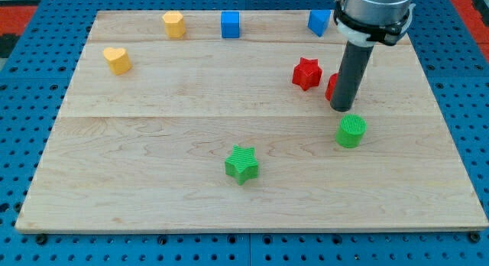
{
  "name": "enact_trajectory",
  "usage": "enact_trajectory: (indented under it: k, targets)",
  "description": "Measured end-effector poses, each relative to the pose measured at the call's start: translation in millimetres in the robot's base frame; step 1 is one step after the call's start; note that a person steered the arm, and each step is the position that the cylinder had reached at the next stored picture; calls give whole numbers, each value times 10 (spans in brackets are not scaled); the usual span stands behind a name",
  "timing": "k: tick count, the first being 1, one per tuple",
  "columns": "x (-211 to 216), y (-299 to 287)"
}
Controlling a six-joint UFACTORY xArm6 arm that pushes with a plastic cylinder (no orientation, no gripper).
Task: Move the blue cube parallel right to the yellow heart
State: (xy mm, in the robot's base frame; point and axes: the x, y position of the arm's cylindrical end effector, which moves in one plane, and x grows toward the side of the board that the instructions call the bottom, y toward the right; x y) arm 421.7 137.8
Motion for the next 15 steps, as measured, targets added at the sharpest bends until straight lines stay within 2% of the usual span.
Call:
enact_trajectory:
  k: [1,2,3,4,5,7,8,9,10,11,12,13,14,15]
  targets:
    - [-179,-362]
    - [-504,-149]
    - [-806,-490]
    - [-853,-636]
    - [-807,87]
    - [-358,-349]
    - [-674,2]
    - [-1260,248]
    - [-1715,138]
    - [-2150,-316]
    - [-2274,-1000]
    - [-2266,-1110]
    - [-2256,-1608]
    - [-1935,-2003]
